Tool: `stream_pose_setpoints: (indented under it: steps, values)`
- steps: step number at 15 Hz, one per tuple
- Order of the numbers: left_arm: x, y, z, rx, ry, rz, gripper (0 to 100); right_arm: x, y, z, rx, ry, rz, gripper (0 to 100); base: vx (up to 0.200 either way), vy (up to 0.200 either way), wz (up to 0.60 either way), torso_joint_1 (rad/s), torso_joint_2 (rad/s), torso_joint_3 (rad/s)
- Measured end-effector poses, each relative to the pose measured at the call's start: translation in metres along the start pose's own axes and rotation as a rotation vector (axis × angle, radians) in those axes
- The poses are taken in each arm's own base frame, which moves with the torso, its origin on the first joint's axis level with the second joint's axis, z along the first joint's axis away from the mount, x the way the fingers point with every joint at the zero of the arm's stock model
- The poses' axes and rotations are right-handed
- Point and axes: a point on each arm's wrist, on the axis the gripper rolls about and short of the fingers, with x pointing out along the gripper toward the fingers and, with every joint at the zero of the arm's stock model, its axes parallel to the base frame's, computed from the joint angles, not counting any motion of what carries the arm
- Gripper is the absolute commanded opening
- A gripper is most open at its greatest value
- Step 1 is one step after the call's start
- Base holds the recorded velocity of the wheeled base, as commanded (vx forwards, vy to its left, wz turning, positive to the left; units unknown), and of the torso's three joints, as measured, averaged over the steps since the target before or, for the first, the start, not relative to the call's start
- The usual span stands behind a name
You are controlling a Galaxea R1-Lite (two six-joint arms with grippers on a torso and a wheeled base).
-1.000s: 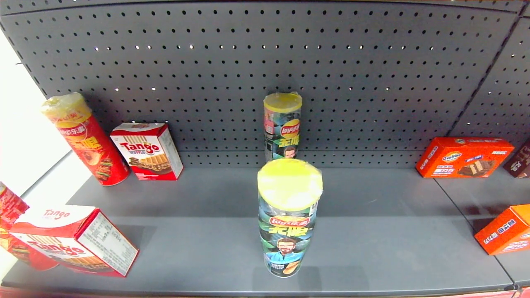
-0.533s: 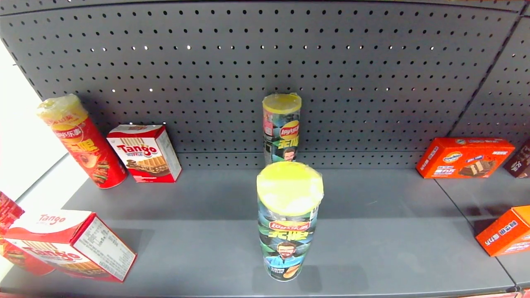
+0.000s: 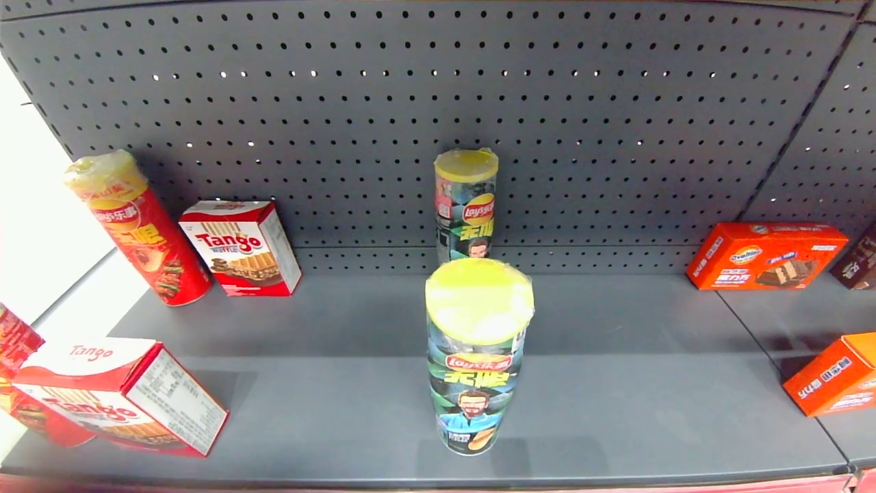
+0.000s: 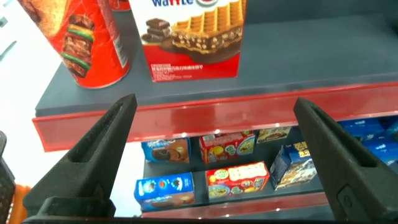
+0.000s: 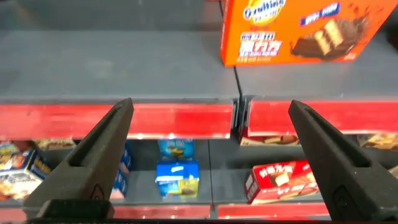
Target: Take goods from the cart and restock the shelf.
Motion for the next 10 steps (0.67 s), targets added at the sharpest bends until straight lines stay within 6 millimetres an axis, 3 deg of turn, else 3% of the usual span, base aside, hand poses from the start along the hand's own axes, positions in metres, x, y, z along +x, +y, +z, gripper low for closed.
stream_pose_setpoints:
  steps: [6,8,10]
  values:
    - [0.0000,0.0000,0.0002,0.002,-0.002,-0.001,100,0.0000,0.0000,0.0001,-0.001,-0.001,0.000,100,0.000,0.000,0.00,0.000,0.00,0.000]
    - [0.0000,-0.0001,0.0001,0.006,-0.001,-0.004,100,0.0000,0.0000,0.0002,0.000,-0.002,0.000,100,-0.200,0.000,0.00,0.005,0.00,0.002]
    - [0.0000,-0.0001,0.0000,0.003,0.000,-0.004,100,0.0000,0.0000,0.0001,0.000,-0.001,0.000,100,0.000,0.000,0.00,0.000,0.00,0.000]
